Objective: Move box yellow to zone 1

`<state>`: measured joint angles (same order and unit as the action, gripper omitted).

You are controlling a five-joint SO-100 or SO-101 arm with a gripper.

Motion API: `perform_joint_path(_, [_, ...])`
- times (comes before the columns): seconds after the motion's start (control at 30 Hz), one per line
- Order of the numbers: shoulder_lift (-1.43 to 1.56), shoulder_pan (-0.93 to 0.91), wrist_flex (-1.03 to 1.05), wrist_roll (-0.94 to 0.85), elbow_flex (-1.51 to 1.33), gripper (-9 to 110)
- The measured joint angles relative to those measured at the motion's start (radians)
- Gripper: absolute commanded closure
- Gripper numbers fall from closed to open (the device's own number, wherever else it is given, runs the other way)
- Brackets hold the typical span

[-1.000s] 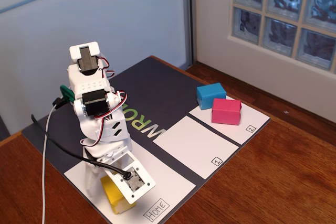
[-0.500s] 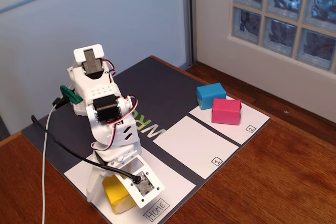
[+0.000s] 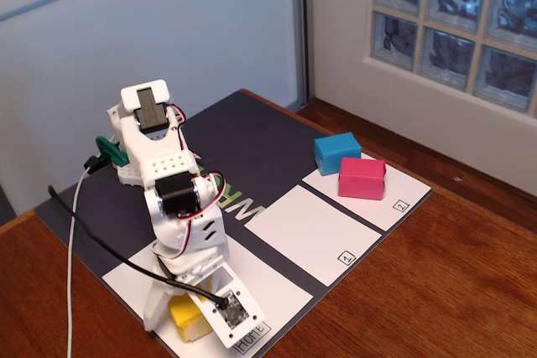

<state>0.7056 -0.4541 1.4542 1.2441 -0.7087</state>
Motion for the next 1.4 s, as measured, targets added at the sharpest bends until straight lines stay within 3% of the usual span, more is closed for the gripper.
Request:
perform_joint_path(0.43, [-0.006,0.002,-0.003,0.008,0.002,101])
perform_joint_path(0.77, [0.009,0.005,0.063,0.003,0.009,102])
perform_joint_path(1.0, [0.089,0.046,0.318,0.032,0.227,102])
perform_joint_path(1.4, [0.578,0.23,0.318,0.106,-0.074,102])
